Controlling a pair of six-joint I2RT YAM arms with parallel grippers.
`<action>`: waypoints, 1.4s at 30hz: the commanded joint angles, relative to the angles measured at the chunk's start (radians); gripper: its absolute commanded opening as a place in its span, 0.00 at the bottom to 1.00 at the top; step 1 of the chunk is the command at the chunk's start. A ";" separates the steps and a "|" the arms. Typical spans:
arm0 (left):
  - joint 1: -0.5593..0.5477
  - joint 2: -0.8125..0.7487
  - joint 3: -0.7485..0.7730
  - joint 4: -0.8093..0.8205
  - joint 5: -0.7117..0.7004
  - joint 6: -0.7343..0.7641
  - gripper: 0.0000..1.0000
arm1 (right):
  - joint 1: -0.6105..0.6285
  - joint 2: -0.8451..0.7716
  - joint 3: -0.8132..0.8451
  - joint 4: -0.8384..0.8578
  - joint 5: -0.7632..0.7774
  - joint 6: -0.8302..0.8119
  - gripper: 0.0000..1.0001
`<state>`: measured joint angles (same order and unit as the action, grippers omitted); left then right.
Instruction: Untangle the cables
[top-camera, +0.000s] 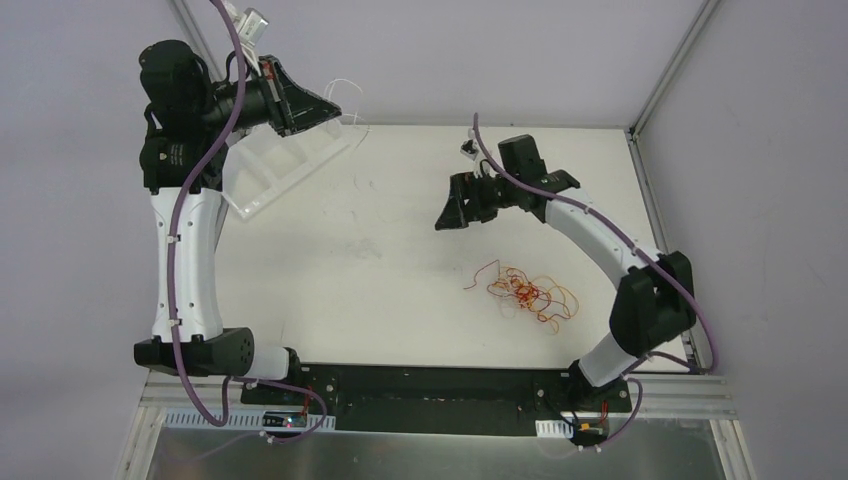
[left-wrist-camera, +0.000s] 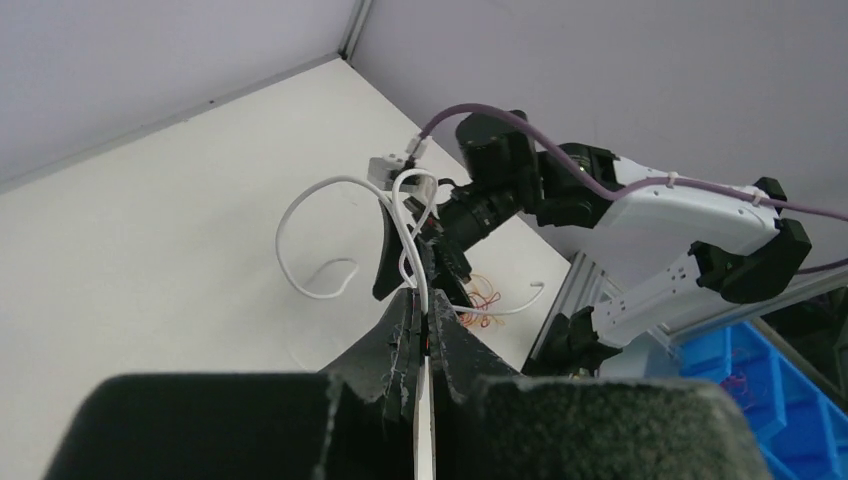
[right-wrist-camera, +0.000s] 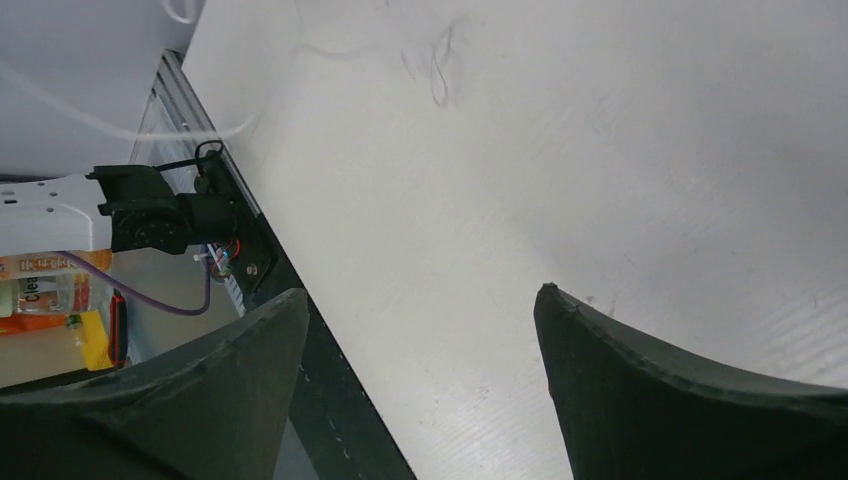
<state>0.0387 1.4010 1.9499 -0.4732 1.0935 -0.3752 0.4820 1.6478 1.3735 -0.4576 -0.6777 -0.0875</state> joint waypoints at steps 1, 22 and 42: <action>-0.005 -0.022 -0.094 0.123 -0.004 -0.131 0.00 | 0.051 -0.092 -0.095 0.258 -0.044 0.067 0.89; -0.023 -0.016 -0.046 -0.102 -0.275 0.096 0.00 | 0.201 0.202 0.097 0.363 0.131 0.175 0.89; 0.396 0.504 0.133 -0.373 -0.614 0.752 0.00 | 0.054 0.002 -0.127 0.108 0.085 0.025 0.89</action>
<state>0.3901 1.8496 1.9793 -0.8413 0.4660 0.2943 0.5484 1.6890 1.2644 -0.3050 -0.5613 -0.0319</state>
